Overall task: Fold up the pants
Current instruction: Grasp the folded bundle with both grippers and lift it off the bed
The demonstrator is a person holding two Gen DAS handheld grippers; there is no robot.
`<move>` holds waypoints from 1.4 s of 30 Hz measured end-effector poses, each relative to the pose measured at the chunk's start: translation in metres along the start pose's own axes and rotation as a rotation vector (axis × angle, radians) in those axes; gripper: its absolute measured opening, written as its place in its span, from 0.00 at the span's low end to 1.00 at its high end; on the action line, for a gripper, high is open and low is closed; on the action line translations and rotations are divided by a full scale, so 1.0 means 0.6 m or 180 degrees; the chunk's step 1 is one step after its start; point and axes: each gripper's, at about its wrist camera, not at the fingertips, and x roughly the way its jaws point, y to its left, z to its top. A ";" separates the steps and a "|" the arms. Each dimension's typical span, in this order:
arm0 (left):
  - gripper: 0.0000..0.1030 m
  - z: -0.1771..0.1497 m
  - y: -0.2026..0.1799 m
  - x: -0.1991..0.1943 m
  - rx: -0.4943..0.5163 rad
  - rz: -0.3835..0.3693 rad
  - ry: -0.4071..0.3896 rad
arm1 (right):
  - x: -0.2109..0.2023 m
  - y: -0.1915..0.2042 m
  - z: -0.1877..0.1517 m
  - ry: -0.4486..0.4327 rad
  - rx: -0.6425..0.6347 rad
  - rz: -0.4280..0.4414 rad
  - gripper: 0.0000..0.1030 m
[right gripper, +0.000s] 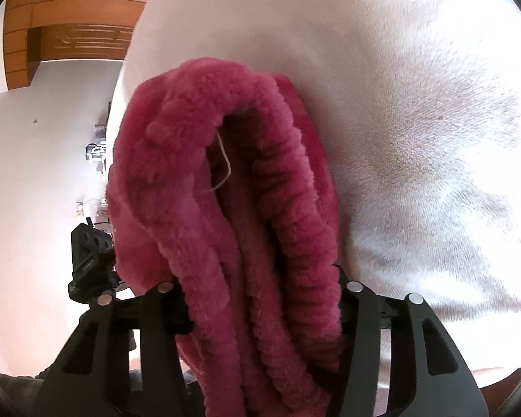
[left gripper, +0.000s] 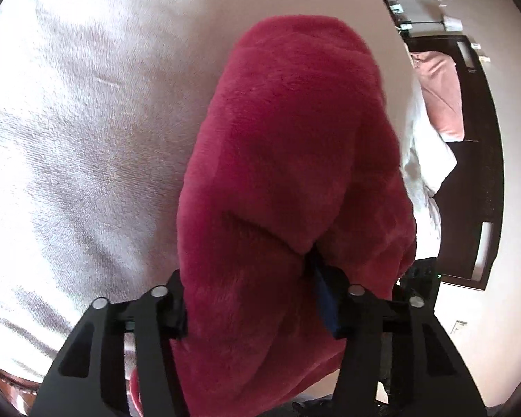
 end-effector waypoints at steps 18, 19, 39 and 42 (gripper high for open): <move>0.40 -0.039 -0.090 -0.078 0.0286 -0.0306 -0.0476 | -0.112 0.077 -0.019 -0.0396 -0.0187 0.0180 0.46; 0.40 -0.038 -0.095 -0.079 0.0303 -0.0318 -0.0492 | -0.119 0.076 -0.020 -0.0407 -0.0185 0.0179 0.46; 0.40 0.164 -0.155 -0.093 0.0422 -0.0478 -0.0770 | -0.119 0.189 0.107 -0.0699 -0.0489 0.0059 0.46; 0.40 0.214 -0.167 -0.089 0.0471 -0.0518 -0.0807 | -0.120 0.218 0.146 -0.0779 -0.0588 0.0014 0.46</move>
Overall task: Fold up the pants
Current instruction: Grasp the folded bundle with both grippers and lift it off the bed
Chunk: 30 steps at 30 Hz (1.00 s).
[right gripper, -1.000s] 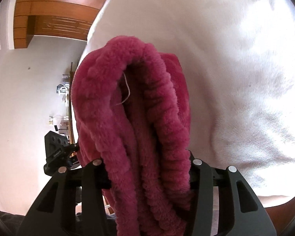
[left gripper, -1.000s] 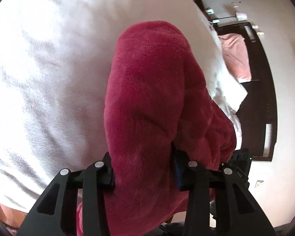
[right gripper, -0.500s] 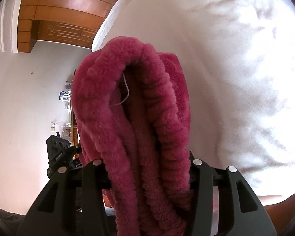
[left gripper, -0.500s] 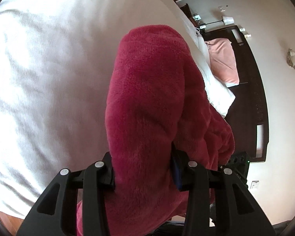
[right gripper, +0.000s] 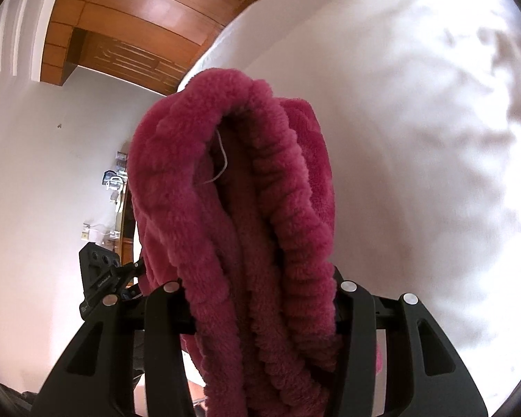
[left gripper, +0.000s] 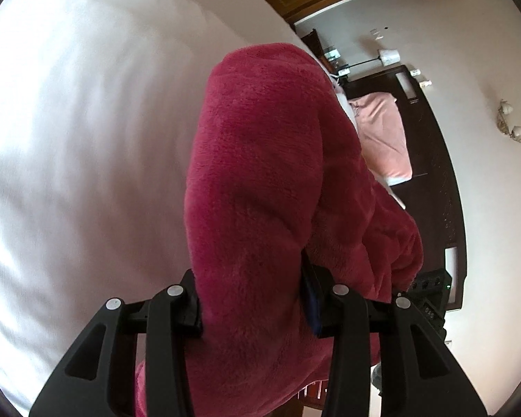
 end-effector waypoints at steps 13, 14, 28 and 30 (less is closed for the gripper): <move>0.41 0.154 0.011 0.107 0.0149 0.0015 -0.0083 | 0.074 -0.013 0.116 -0.0142 0.0035 -0.0199 0.46; 0.41 0.159 0.012 0.114 0.0147 0.0036 -0.0075 | 0.086 -0.017 0.123 -0.0126 0.0060 -0.0224 0.46; 0.44 0.178 0.052 0.165 0.0099 0.0208 0.0016 | 0.176 -0.046 0.136 -0.0002 0.0278 -0.0500 0.47; 0.46 0.180 0.051 0.165 0.0089 0.0244 0.0012 | 0.182 -0.039 0.140 -0.0001 0.0274 -0.0515 0.47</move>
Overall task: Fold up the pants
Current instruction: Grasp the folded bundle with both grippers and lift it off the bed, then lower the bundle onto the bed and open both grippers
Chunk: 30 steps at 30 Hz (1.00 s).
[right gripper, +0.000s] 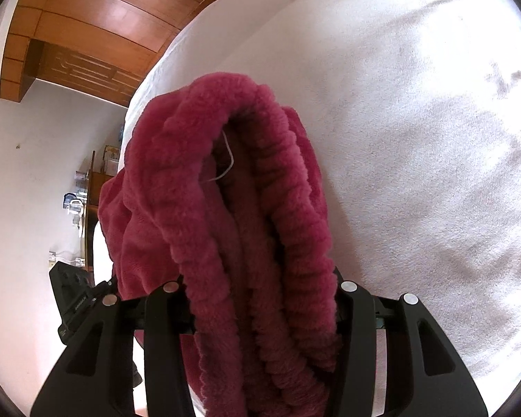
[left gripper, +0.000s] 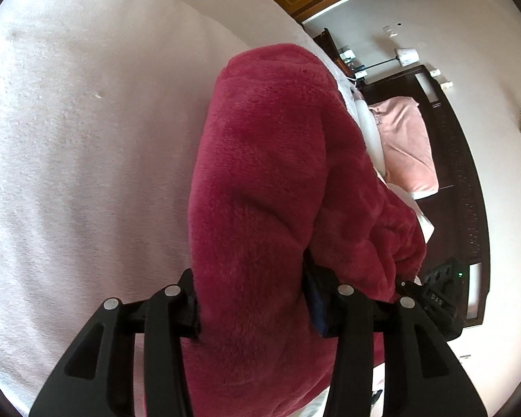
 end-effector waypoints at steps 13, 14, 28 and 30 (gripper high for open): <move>0.70 0.003 -0.017 0.012 0.0241 0.0581 0.0027 | 0.019 0.075 0.014 -0.0042 0.0019 -0.0396 0.55; 0.70 0.003 -0.018 0.011 0.0253 0.0609 0.0032 | 0.014 0.078 0.013 -0.0060 -0.0001 -0.0470 0.55; 0.77 0.006 -0.081 0.002 0.0808 0.1414 -0.0179 | -0.075 0.224 -0.015 -0.0905 -0.0527 -0.1350 0.55; 0.77 0.004 -0.093 -0.003 0.0909 0.1517 -0.0232 | -0.082 0.261 -0.029 -0.1062 -0.0748 -0.1411 0.55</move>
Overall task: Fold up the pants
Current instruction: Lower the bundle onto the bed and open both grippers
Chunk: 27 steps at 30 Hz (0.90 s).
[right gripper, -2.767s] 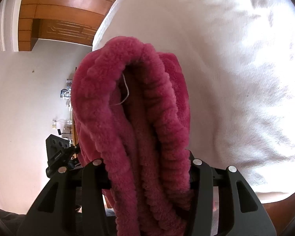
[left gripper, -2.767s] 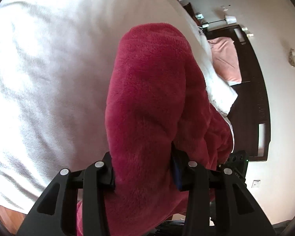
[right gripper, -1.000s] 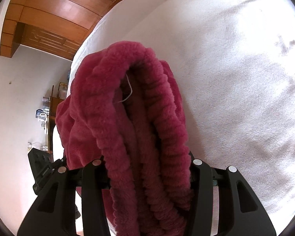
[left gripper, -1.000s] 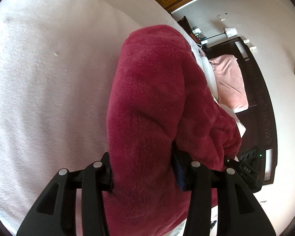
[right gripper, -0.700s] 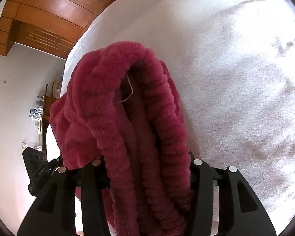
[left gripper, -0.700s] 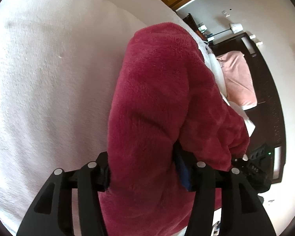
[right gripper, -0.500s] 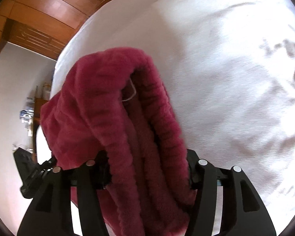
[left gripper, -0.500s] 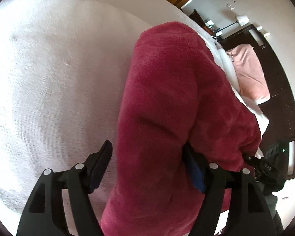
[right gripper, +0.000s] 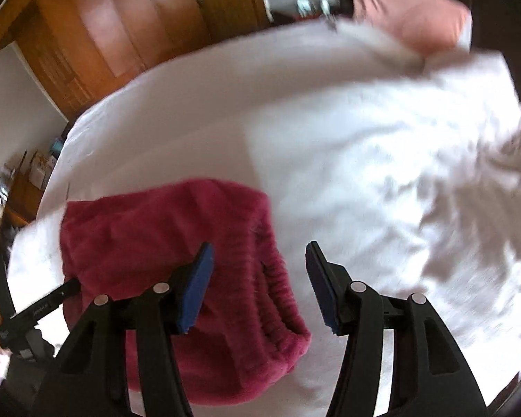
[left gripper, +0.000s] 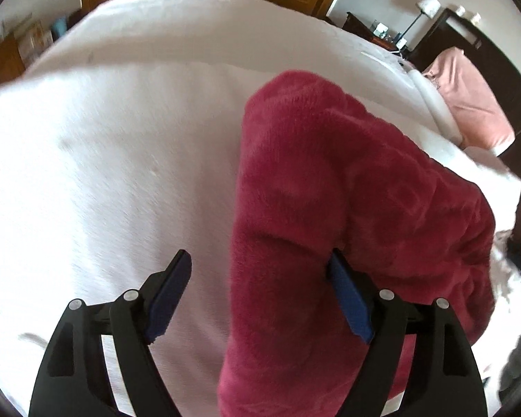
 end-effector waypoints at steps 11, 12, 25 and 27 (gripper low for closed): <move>0.77 -0.013 -0.043 -0.046 0.0359 0.0261 -0.0292 | 0.028 0.098 -0.023 0.0162 -0.0469 0.0243 0.55; 0.77 -0.015 -0.047 -0.046 0.0401 0.0276 -0.0294 | 0.039 0.085 -0.030 0.0210 -0.0427 0.0214 0.55; 0.78 -0.046 -0.074 0.010 0.0699 0.0435 -0.0118 | 0.159 -0.008 -0.078 0.0674 -0.0122 -0.0089 0.55; 0.78 -0.048 -0.082 0.016 0.0766 0.0482 -0.0130 | 0.176 -0.007 -0.080 0.0727 -0.0168 -0.0156 0.55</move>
